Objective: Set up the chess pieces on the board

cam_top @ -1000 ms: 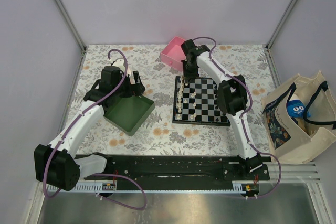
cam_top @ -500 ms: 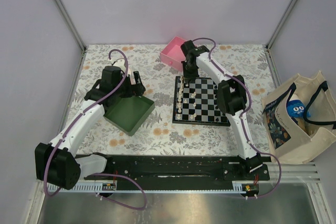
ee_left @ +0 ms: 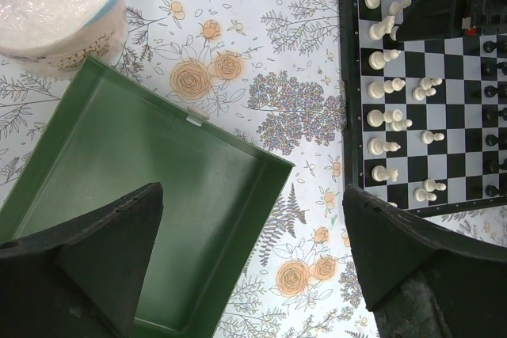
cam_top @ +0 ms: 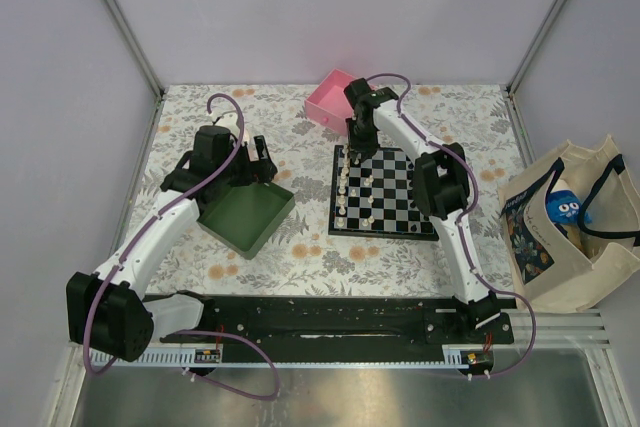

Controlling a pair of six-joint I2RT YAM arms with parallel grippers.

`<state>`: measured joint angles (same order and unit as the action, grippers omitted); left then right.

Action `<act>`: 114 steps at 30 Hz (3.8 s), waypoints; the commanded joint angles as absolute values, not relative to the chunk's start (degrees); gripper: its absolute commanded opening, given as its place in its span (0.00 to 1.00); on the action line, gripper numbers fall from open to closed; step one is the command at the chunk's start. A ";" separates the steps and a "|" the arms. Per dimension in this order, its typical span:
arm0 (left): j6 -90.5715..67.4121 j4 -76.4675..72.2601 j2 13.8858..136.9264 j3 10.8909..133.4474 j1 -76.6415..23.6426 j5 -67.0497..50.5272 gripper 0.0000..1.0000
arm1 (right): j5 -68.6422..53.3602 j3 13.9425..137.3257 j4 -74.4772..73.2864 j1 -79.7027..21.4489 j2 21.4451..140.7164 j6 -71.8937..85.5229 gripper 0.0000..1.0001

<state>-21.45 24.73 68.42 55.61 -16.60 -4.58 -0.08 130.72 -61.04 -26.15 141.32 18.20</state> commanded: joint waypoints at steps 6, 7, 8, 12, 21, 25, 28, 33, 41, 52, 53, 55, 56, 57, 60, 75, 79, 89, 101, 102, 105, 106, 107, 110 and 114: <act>-21.71 22.50 67.41 55.55 -16.70 -5.10 0.99 | 2.55 115.26 -55.04 -25.84 124.04 18.01 0.40; -21.71 22.59 67.59 55.55 -16.70 -5.27 0.99 | 2.29 112.01 -53.02 -25.67 122.27 18.37 0.41; -21.71 22.59 67.50 55.55 -16.61 -5.27 0.99 | 2.02 109.45 -51.61 -25.49 120.52 18.54 0.42; -21.80 22.41 67.67 55.63 -16.61 -5.62 0.99 | 0.27 103.90 -50.19 -25.14 117.95 19.60 0.43; -21.88 22.32 68.20 55.55 -16.61 -6.33 0.99 | 0.18 102.31 -47.90 -25.14 120.32 23.55 0.43; -21.80 22.50 68.03 55.46 -16.61 -5.71 0.99 | 1.05 101.60 -47.81 -25.14 120.76 24.61 0.43; -21.88 22.50 68.38 55.72 -16.70 -6.15 0.99 | 2.11 100.90 -47.99 -25.14 120.94 25.31 0.43; -21.88 22.50 68.47 55.72 -16.70 -6.24 0.99 | 2.64 100.28 -48.16 -25.22 121.64 25.66 0.43; -21.88 22.41 68.38 55.72 -16.70 -6.24 0.99 | 2.99 100.37 -48.08 -25.14 122.96 25.49 0.40; -21.88 22.32 68.73 55.81 -16.61 -6.50 0.99 | 2.90 100.90 -48.34 -24.70 123.49 24.79 0.29; -21.88 22.32 68.82 55.72 -16.70 -6.50 0.99 | 2.99 100.90 -48.34 -24.70 123.49 24.79 0.27; -21.88 22.24 68.73 55.81 -16.61 -6.50 0.99 | 2.81 100.99 -48.51 -24.70 123.40 24.70 0.23; -21.97 22.32 68.82 55.90 -16.61 -6.50 0.99 | 2.73 101.25 -48.52 -24.61 123.31 24.61 0.20; -21.97 22.32 68.82 55.90 -16.61 -6.59 0.99 | 2.38 101.42 -48.69 -24.70 123.31 24.52 0.17; -21.97 22.32 68.82 55.81 -16.70 -6.59 0.99 | 1.58 103.00 -48.78 -24.70 122.96 23.91 0.12; -21.80 22.59 68.38 55.72 -16.70 -5.89 0.99 | 0.26 114.79 -52.65 -26.45 129.64 22.50 0.12; -21.71 22.59 68.29 55.72 -16.70 -5.89 0.99 | 0.26 114.61 -52.65 -26.63 130.43 22.76 0.12; -21.80 22.59 68.64 55.81 -16.61 -6.06 0.99 | 0.26 115.22 -52.29 -27.25 131.04 22.50 0.12; -21.88 22.59 68.38 55.63 -16.61 -5.80 0.99 | -1.05 115.75 -52.29 -27.86 132.45 22.85 0.13; -21.80 22.59 68.29 55.63 -16.61 -5.97 0.99 | -1.49 115.93 -52.38 -27.86 132.63 22.85 0.15; -21.80 22.59 68.20 55.64 -16.70 -5.80 0.99 | -1.15 116.19 -52.47 -27.86 132.89 22.85 0.20; -21.80 22.59 68.20 55.63 -16.70 -5.80 0.99 | -1.06 116.28 -52.64 -27.86 132.89 22.76 0.22; -21.80 22.59 68.20 55.55 -16.70 -5.80 0.99 | -0.88 116.19 -52.73 -27.77 132.80 22.76 0.23; -21.88 22.50 68.29 55.63 -16.61 -5.98 0.99 | -0.88 116.46 -53.08 -27.86 132.45 22.59 0.27; -21.97 22.50 68.38 55.72 -16.70 -6.24 0.99 | -0.79 116.54 -53.26 -27.86 130.96 22.06 0.30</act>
<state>-21.47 24.71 68.82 55.61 -16.60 -5.63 -1.04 114.41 -52.58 -27.27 132.18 23.09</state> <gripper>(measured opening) 0.988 0.293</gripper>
